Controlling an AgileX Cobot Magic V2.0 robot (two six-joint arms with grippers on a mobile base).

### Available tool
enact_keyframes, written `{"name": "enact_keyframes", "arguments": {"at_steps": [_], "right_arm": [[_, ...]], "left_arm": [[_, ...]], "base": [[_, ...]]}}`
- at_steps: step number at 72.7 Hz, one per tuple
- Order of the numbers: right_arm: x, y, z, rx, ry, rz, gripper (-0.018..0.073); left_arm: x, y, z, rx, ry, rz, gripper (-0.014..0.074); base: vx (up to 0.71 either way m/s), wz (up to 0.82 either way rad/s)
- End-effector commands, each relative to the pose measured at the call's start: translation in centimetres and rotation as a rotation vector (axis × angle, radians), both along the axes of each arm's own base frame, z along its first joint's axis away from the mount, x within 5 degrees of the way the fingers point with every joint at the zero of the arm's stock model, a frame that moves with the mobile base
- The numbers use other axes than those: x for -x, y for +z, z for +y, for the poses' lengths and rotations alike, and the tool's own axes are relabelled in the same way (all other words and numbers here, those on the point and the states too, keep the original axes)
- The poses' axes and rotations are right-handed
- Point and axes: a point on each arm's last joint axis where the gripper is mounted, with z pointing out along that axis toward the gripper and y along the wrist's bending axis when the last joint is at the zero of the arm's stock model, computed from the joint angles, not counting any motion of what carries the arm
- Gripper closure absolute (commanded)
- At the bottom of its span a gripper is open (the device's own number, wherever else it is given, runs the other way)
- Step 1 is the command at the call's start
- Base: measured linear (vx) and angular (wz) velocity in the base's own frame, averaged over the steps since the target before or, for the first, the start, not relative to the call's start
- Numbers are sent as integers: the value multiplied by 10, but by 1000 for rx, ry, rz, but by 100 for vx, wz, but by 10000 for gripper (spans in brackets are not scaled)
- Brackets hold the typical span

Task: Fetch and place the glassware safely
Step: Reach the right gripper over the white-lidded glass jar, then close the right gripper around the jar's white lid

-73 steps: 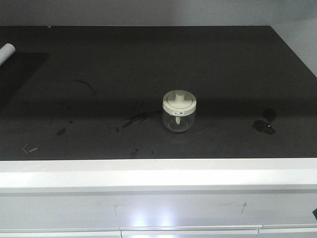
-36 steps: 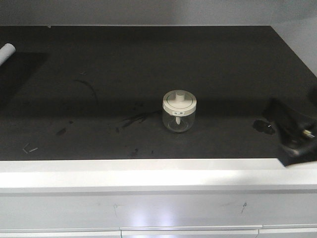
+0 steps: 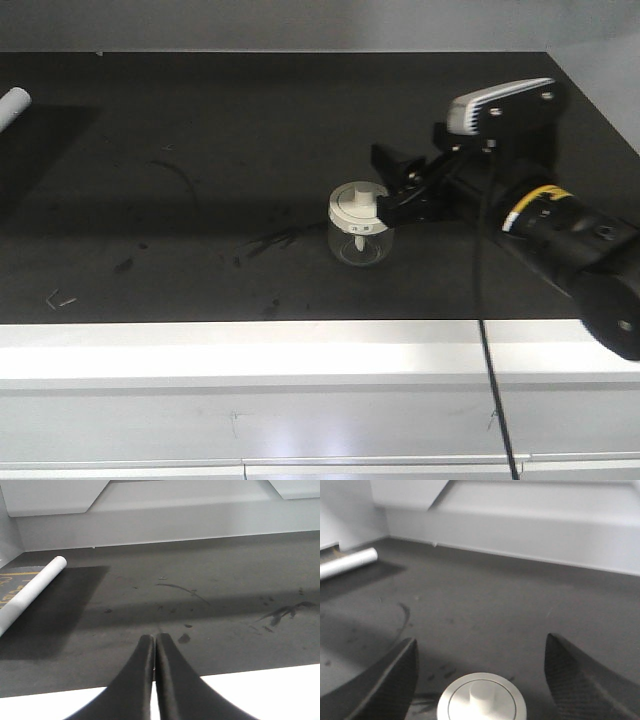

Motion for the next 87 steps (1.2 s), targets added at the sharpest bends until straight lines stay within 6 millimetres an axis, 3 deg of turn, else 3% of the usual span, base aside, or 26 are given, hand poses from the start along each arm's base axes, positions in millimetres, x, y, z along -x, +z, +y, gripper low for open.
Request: {"name": "enact_keyframes", "arguments": {"at_steps": [1,33,55,74,87], "right_arm": [[-11,18,7,-57,21,-108,43],[-44,-29,25,-46,55,-87,43],[-63,-40,33,-38,53,-67,52],[-68,-58,35,-22,52,-21,153],[-69,-66,35,-2,47,19,287]], "left_arm": [[0,15,-1,14,-11,-88,603],[0,15,-1,14,-11,-88,603],[0,15,-1,14,-11,-88,603],[0,15,-1,14,-11,-88,603],[0,15,-1,14,-11,-88,603]], "base": [[0,0],[0,0],[0,0],[0,0],[0,0]]}}
